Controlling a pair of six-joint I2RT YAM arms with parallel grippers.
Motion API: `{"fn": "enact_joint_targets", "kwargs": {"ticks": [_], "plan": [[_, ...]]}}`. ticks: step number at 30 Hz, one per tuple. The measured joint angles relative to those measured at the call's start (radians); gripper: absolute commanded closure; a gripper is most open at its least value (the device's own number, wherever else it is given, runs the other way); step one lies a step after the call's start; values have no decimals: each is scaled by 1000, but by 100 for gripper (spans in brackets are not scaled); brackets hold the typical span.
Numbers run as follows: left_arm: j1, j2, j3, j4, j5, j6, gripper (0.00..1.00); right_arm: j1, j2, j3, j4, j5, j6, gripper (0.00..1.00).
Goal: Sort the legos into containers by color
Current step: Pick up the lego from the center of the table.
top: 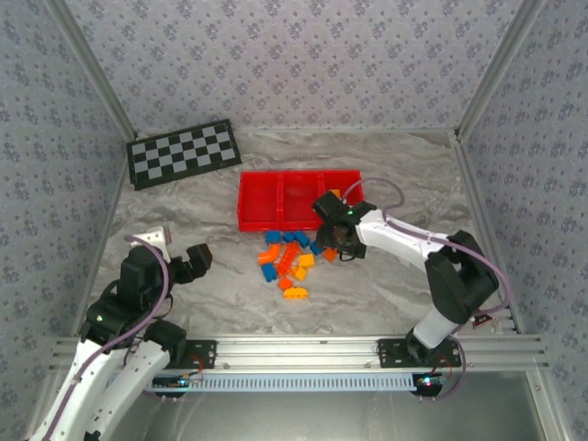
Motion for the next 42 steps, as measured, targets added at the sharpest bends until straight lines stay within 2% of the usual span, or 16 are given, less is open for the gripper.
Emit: {"fn": "enact_joint_targets", "kwargs": {"ticks": [20, 42], "plan": [[-11, -2, 0, 0, 0, 3, 0, 12, 38, -8, 41, 3, 5, 31], [-11, 16, 0, 1, 3, 3, 0, 12, 40, -53, 134, -11, 11, 32]]}}
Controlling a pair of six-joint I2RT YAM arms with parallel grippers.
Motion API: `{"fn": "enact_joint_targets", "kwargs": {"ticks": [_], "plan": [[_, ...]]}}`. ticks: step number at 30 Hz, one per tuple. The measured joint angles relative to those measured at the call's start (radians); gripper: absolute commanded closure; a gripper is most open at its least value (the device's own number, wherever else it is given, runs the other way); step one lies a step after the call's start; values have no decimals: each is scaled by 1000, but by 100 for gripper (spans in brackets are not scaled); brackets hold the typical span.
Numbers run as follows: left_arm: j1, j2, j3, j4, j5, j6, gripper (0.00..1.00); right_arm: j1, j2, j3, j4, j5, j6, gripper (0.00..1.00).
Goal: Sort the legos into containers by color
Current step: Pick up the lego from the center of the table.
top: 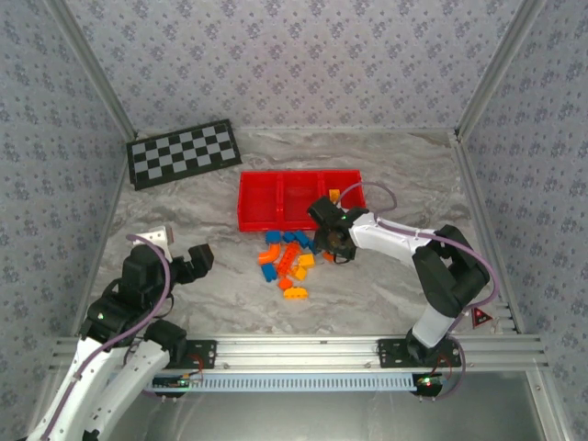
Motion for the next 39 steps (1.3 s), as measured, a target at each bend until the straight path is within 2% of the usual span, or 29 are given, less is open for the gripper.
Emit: {"fn": "enact_joint_targets", "kwargs": {"ticks": [13, 26, 39], "plan": [[0, 0, 0, 0, 0, 0, 0, -13, 18, 8, 16, -26, -31, 33], [0, 7, 0, 0, 0, 0, 0, -34, -74, -84, 35, -24, -45, 35], [-2, 9, 0, 0, 0, 0, 0, -34, -73, -113, 101, -36, -21, 34]]}}
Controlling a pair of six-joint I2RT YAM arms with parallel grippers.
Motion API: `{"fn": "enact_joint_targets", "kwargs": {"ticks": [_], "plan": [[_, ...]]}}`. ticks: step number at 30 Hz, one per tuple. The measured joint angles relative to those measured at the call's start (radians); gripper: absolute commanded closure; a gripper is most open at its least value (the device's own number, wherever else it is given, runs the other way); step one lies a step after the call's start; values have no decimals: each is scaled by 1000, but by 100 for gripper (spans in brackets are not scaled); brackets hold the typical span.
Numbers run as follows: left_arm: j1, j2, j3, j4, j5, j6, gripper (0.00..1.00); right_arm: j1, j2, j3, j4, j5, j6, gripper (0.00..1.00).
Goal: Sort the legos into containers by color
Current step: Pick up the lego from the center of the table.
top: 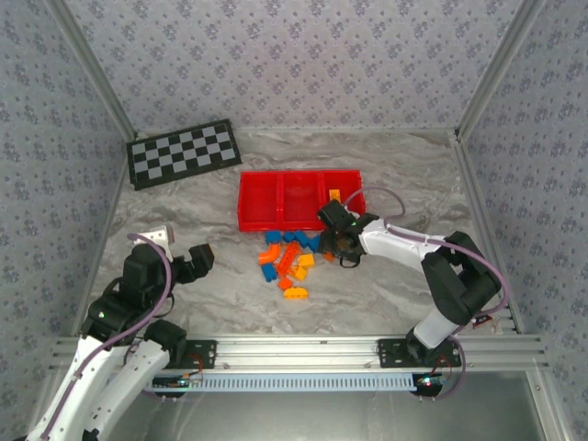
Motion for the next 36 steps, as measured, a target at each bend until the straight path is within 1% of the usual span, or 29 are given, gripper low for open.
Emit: {"fn": "enact_joint_targets", "kwargs": {"ticks": [11, 18, 22, 29, 36], "plan": [[-12, 0, 0, 0, 0, 0, 0, 0, 39, 0, 24, -22, 3, 33], [-13, 0, 0, 0, 0, 0, 0, 0, 53, 10, 23, -21, 3, 35], [-13, 0, 0, 0, 0, 0, 0, 1, 68, 35, -2, -2, -5, 36], [-13, 0, 0, 0, 0, 0, 0, 0, 115, 48, -77, 66, -31, 38], [-13, 0, 0, 0, 0, 0, 0, 1, 116, 54, -96, 78, -50, 40]]}}
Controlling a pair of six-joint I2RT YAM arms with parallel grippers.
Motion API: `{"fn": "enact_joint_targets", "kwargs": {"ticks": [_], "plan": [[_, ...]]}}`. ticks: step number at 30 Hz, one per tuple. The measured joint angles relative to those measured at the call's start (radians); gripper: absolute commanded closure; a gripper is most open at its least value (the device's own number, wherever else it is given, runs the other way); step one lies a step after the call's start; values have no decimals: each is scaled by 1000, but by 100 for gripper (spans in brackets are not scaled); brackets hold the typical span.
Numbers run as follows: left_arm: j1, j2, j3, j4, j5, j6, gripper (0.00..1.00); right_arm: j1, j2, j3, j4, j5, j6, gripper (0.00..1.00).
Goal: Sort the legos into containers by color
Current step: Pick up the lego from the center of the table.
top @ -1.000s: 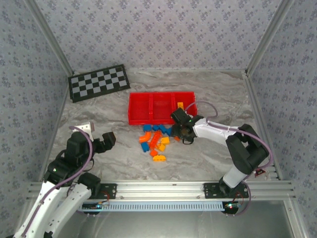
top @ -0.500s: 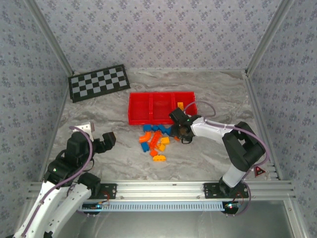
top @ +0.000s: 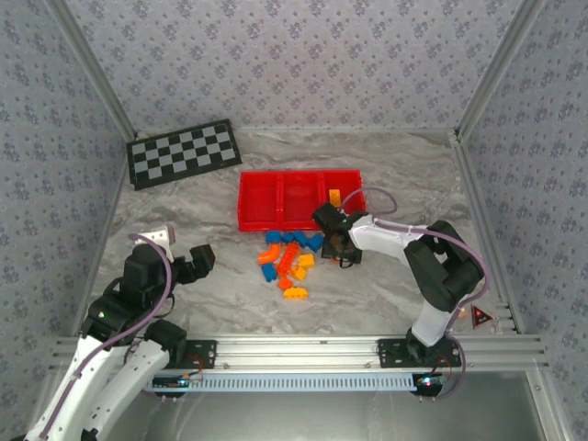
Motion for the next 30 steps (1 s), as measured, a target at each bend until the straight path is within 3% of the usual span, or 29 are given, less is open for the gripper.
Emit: {"fn": "enact_joint_targets", "kwargs": {"ticks": [10, 17, 30], "plan": [[-6, 0, 0, 0, 0, 0, 0, -10, -2, 3, -25, 20, -49, 55], [-6, 0, 0, 0, 0, 0, 0, -8, -2, 21, -63, 26, -82, 75], [-6, 13, 0, 0, 0, 0, 0, 50, -93, 220, -147, 44, -178, 77]]}}
